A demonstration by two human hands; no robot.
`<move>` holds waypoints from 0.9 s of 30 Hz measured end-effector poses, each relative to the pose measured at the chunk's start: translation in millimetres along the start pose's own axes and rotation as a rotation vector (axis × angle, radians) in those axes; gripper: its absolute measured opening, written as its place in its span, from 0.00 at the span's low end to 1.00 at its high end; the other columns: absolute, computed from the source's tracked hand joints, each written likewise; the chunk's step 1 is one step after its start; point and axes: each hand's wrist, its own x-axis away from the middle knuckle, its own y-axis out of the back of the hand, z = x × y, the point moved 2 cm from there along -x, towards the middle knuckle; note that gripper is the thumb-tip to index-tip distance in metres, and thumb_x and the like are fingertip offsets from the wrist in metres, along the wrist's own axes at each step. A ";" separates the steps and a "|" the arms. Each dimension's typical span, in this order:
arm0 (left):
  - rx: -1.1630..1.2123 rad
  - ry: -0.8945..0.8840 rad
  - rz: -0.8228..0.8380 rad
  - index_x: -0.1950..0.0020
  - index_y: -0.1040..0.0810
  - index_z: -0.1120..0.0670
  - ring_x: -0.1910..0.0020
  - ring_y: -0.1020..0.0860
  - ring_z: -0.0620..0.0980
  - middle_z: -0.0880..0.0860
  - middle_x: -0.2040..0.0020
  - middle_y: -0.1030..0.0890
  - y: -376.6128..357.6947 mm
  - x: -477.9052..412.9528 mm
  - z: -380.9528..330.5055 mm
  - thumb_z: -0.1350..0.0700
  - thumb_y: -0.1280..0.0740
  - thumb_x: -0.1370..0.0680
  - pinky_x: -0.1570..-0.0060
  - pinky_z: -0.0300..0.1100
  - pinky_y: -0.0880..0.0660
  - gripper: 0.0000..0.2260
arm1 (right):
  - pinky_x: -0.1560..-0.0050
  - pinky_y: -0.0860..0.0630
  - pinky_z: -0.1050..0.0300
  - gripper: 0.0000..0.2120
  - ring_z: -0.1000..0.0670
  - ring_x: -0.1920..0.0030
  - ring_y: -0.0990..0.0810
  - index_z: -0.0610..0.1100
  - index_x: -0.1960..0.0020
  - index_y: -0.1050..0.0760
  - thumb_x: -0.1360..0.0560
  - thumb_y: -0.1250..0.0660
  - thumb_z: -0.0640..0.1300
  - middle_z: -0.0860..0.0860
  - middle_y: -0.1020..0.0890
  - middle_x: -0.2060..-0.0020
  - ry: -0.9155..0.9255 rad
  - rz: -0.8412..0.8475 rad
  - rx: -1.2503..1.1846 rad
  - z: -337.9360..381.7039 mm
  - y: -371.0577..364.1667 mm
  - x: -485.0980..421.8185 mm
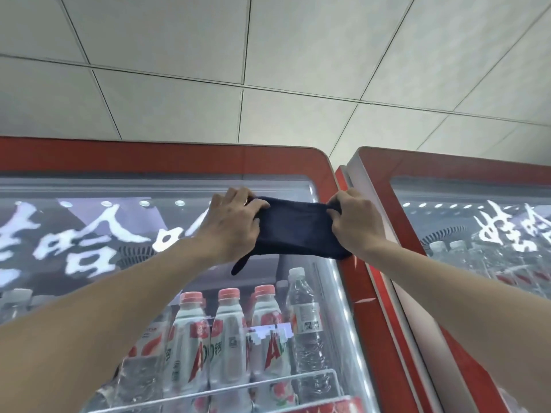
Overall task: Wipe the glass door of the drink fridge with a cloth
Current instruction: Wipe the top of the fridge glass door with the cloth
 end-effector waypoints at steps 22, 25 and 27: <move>0.211 0.090 -0.330 0.39 0.19 0.48 0.33 0.31 0.49 0.47 0.36 0.24 1.7 -11.7 19.3 0.61 0.35 0.20 0.41 0.41 0.44 0.13 | 0.24 0.53 0.66 0.29 0.56 0.19 0.46 0.52 0.19 0.40 0.17 0.45 0.60 0.56 0.41 0.18 0.638 0.231 0.009 30.6 -42.0 26.4; 0.104 0.045 -0.255 0.36 0.21 0.51 0.32 0.32 0.49 0.48 0.35 0.24 -2.5 2.1 33.8 0.54 0.41 0.20 0.38 0.43 0.42 0.16 | 0.19 0.58 0.58 0.30 0.57 0.18 0.55 0.54 0.16 0.49 0.16 0.50 0.61 0.57 0.50 0.17 0.537 0.238 0.120 19.0 -40.9 -18.4; 0.056 0.044 -0.210 0.34 0.23 0.52 0.32 0.31 0.50 0.48 0.33 0.24 -8.3 8.3 38.9 0.51 0.44 0.22 0.34 0.47 0.40 0.20 | 0.19 0.60 0.56 0.29 0.56 0.18 0.56 0.52 0.16 0.52 0.14 0.51 0.57 0.55 0.53 0.17 0.403 0.230 0.145 14.0 -41.7 -52.2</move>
